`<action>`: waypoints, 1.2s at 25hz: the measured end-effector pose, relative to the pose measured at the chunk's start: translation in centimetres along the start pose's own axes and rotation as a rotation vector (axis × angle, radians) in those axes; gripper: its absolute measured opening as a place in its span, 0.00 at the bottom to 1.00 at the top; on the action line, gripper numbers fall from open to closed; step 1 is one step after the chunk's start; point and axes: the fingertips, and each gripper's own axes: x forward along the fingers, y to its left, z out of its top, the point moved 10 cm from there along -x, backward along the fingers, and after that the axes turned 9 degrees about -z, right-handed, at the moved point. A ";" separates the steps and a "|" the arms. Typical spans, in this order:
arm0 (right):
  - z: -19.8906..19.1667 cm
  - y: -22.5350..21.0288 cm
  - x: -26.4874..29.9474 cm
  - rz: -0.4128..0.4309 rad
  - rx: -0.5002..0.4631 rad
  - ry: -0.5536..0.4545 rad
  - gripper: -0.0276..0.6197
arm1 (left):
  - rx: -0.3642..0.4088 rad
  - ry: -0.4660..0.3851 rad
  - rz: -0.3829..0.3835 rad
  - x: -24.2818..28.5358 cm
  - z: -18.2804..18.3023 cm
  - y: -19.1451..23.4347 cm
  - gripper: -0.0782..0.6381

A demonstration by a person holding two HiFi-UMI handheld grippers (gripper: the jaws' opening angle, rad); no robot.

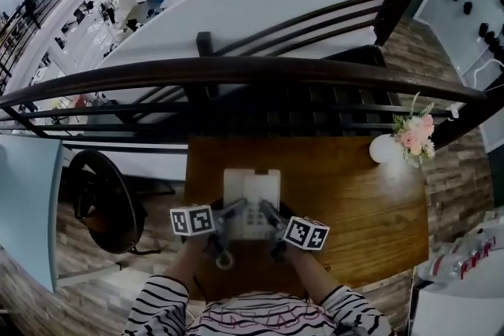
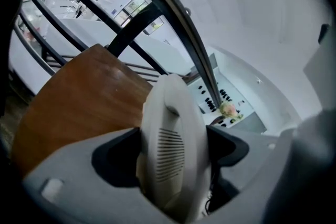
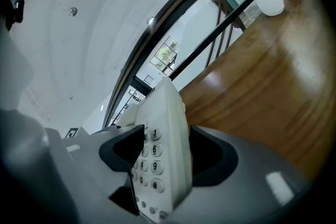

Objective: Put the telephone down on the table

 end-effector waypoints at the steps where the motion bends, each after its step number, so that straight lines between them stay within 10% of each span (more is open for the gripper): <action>1: 0.4 -0.1 0.5 -0.001 -0.002 -0.001 0.45 | 0.001 -0.003 -0.001 0.4 0.5 0.3 0.65; 30: 5.8 -2.8 9.1 -0.072 -0.026 0.048 0.46 | -0.045 -0.006 0.036 6.5 5.9 6.4 0.65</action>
